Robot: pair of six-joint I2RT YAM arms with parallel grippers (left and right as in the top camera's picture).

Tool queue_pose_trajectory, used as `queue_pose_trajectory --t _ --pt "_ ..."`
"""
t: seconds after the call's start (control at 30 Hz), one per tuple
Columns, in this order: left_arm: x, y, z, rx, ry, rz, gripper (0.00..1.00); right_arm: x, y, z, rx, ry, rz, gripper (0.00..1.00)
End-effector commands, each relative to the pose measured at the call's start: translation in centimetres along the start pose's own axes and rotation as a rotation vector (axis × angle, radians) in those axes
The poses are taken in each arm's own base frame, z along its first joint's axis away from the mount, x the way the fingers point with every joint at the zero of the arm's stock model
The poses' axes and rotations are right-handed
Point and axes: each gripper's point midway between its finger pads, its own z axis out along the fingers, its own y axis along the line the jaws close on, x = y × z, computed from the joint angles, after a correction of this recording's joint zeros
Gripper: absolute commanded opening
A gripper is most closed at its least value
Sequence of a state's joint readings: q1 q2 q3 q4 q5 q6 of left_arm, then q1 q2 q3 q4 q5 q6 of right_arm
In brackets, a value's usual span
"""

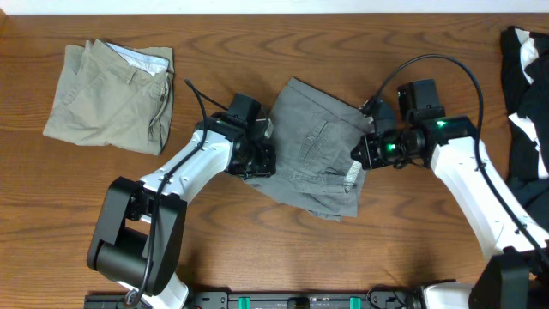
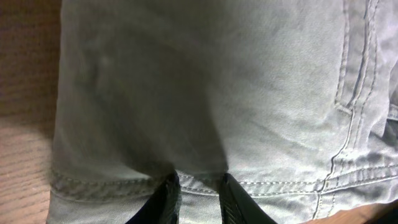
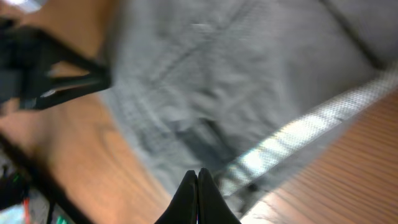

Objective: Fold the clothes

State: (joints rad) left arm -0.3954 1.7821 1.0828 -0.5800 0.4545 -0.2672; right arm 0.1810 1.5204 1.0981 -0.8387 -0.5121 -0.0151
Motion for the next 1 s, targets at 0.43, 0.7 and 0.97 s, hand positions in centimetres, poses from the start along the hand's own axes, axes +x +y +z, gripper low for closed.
queue_pose_trajectory --t 0.43,0.7,0.97 --pt "-0.8 -0.2 0.3 0.015 -0.023 -0.092 0.23 10.4 -8.0 6.9 0.46 0.505 0.25 0.01" --pt "-1.0 -0.4 -2.0 0.026 -0.034 -0.093 0.25 6.2 -6.4 3.6 0.456 0.31 0.198 0.01" --pt "-2.6 -0.9 -7.2 0.065 -0.159 -0.073 0.55 -1.5 -1.0 -0.5 0.268 -0.091 0.081 0.01"
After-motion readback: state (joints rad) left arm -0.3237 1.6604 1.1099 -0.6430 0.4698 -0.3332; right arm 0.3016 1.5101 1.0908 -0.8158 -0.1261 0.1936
